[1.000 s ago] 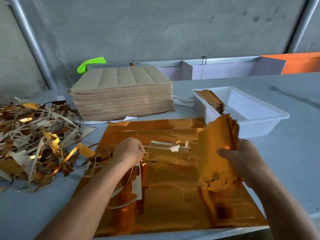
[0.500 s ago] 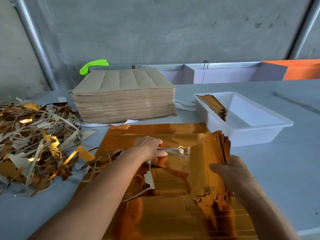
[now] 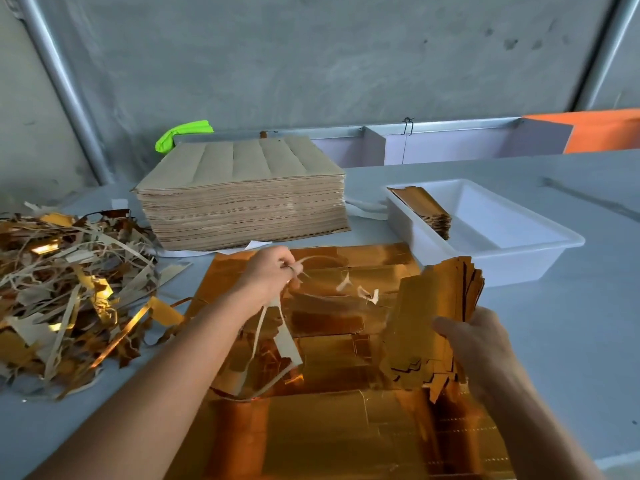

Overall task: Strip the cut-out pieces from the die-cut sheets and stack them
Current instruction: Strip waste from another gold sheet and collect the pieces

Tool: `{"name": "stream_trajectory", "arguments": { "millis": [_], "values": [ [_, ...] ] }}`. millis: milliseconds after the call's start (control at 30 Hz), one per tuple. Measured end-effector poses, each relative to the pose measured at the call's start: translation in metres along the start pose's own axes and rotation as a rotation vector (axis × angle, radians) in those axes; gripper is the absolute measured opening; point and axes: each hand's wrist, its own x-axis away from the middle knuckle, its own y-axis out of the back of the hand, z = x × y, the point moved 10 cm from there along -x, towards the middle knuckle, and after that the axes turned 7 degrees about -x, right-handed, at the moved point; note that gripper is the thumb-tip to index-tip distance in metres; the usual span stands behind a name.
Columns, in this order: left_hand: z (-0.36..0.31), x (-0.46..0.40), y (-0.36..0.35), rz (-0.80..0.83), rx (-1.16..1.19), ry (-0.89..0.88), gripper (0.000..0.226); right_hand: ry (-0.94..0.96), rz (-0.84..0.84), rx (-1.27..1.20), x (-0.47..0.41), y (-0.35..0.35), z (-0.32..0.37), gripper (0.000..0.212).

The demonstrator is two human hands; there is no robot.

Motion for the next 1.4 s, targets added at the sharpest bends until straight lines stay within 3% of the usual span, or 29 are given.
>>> {"name": "stream_trajectory", "arguments": {
  "millis": [200,300,433,567,800,900,967,1067,1200,1300,1400],
  "values": [
    [0.030,0.023,0.010,0.027,0.241,0.313,0.015,-0.007,0.028,-0.042,0.008,-0.006,0.002,0.012],
    [0.045,0.039,0.007,0.004,0.505,0.512,0.015,0.007,0.017,-0.018,0.010,-0.004,0.000,0.015],
    [0.023,0.065,-0.023,0.121,0.803,0.589,0.022,0.037,0.082,0.018,0.013,-0.030,-0.002,0.022],
    [-0.010,0.094,-0.053,0.281,0.747,0.526,0.046,0.143,0.116,-0.055,0.017,-0.057,0.009,0.025],
    [-0.027,0.099,-0.060,0.196,0.492,0.313,0.033,0.149,0.149,-0.213,0.024,-0.068,0.018,0.019],
    [-0.023,0.098,-0.060,0.136,0.490,0.336,0.030,0.204,0.241,-0.284,0.034,-0.077,0.024,0.040],
    [-0.021,0.100,-0.064,0.135,0.501,0.373,0.024,0.276,0.281,-0.228,0.043,-0.082,0.028,0.036],
    [-0.017,0.096,-0.057,0.117,0.516,0.376,0.011,0.144,0.247,-0.196,0.037,-0.078,0.013,0.014],
    [0.009,0.077,-0.010,-0.054,0.463,0.383,0.016,0.004,0.304,-0.062,0.024,-0.059,0.003,0.007],
    [0.034,0.061,0.026,-0.197,0.415,0.404,0.020,-0.034,0.426,0.072,0.019,-0.047,0.004,0.010],
    [0.067,0.052,0.051,-0.320,0.508,0.491,0.024,-0.153,0.517,0.184,0.023,-0.037,-0.005,0.023]
  ]
}}
